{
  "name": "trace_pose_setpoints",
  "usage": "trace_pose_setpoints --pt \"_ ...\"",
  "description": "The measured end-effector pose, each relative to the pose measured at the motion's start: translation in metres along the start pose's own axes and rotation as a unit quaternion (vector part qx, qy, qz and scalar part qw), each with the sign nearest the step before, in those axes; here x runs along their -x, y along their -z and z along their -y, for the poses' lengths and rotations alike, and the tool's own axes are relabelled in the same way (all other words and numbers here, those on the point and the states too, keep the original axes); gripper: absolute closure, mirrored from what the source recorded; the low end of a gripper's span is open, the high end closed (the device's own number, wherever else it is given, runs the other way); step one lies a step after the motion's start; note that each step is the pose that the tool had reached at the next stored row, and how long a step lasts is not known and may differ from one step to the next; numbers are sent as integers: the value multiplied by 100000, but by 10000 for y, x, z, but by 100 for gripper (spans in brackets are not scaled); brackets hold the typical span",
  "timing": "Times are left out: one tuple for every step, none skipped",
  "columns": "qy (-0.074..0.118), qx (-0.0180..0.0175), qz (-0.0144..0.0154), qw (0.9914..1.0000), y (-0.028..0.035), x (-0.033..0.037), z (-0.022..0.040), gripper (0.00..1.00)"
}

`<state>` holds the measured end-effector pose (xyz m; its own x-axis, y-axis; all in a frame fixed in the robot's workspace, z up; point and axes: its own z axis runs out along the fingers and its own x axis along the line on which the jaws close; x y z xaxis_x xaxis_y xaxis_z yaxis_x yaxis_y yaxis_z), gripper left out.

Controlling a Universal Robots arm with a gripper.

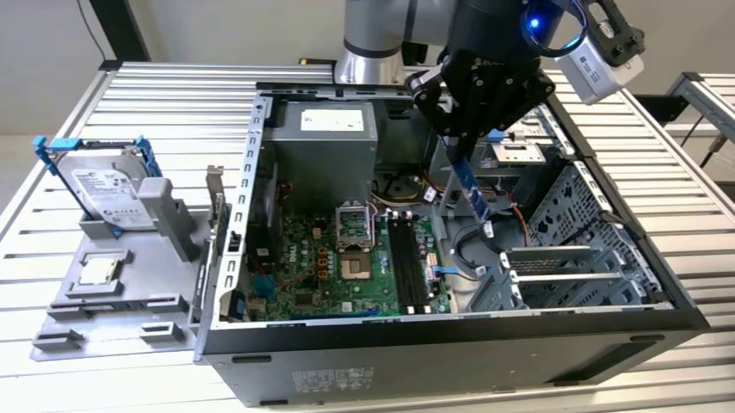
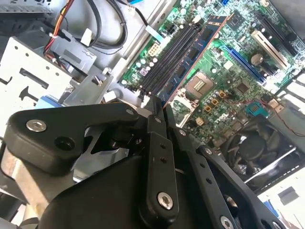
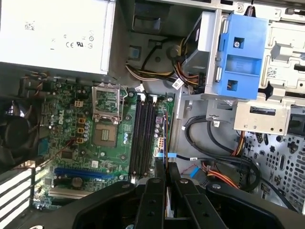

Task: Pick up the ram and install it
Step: 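Insert the ram into the slot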

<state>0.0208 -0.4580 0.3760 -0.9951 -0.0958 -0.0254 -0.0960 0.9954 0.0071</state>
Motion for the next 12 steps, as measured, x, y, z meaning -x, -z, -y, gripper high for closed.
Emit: trace_pose_setpoints --pt "-4 -1 -3 100000 -11 1 -5 100" --pt "-7 10 0 100000 -21 2 -9 100" --pt "-10 15 1 100000 -30 2 -12 100" --pt "-12 18 5 100000 -38 2 -14 100" --pt "-21 10 1 100000 -45 2 -17 100" --pt "-26 6 1 100000 -51 2 -20 100" --pt "-28 5 0 100000 -56 2 -23 100" --pt "-30 11 2 100000 -62 2 -25 100" --pt "-33 10 2 100000 -67 2 -26 100" --pt "-34 8 1 100000 -70 2 -29 100" --pt "-40 5 0 100000 -73 2 -30 100" --pt "-54 3 -1 100000 -76 3 -31 100"
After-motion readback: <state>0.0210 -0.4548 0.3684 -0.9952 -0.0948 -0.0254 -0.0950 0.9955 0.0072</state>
